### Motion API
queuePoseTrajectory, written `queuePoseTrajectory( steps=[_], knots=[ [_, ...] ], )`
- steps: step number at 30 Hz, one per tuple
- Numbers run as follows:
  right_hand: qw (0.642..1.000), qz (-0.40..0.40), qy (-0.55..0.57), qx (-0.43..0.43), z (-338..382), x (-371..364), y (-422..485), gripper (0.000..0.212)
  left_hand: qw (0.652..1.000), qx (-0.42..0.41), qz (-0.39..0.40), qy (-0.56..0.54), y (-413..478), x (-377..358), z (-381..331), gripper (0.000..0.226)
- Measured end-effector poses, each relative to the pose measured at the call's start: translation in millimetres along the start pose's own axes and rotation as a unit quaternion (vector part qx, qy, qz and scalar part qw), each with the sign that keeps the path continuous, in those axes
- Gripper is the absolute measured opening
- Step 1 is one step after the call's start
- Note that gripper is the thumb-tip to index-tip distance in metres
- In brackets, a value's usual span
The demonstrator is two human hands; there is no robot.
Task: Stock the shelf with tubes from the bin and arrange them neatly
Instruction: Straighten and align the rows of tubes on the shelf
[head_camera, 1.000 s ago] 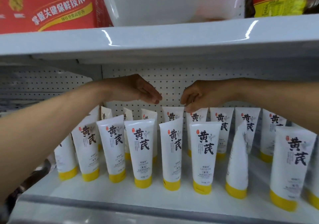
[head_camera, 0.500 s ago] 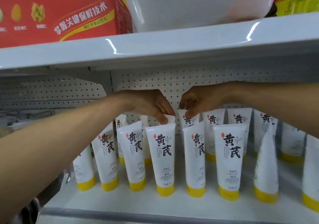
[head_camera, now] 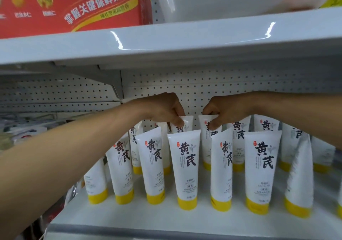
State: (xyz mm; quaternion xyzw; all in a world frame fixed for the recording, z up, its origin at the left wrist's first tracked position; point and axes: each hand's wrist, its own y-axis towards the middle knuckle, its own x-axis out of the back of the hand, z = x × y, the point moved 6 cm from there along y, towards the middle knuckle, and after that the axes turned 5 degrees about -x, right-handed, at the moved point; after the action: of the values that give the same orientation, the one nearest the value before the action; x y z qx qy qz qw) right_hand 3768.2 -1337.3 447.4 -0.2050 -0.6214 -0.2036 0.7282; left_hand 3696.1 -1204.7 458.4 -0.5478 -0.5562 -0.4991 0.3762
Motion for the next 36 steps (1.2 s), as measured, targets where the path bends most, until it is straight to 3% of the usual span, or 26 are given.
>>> queuePoseTrajectory(
  steps=[8, 19, 23, 32, 36],
  knots=[
    [1.0, -0.004, 0.013, 0.014, -2.2, 0.9, 0.6, 0.012, 1.0, -0.005, -0.008, -0.007, 9.8, -1.5, 1.8, 0.024],
    [1.0, -0.001, 0.021, 0.02, 1.3, -1.4, -1.0, 0.001, 1.0, -0.011, -0.001, 0.002, 14.0, -3.8, -2.6, 0.025],
    [1.0, 0.0, 0.023, 0.015, 1.7, -1.1, -2.3, 0.01, 1.0, -0.007, 0.013, 0.004, 13.8, -4.9, -2.3, 0.025],
    [1.0, 0.005, 0.019, 0.006, 4.4, -1.9, -1.3, 0.001, 0.998, -0.027, 0.051, 0.026, 9.5, -8.6, -2.9, 0.016],
    [1.0, 0.001, 0.014, 0.0, 6.2, -0.8, 0.5, 0.009, 0.998, -0.038, 0.043, 0.02, 7.2, -7.6, -2.8, 0.024]
  ],
)
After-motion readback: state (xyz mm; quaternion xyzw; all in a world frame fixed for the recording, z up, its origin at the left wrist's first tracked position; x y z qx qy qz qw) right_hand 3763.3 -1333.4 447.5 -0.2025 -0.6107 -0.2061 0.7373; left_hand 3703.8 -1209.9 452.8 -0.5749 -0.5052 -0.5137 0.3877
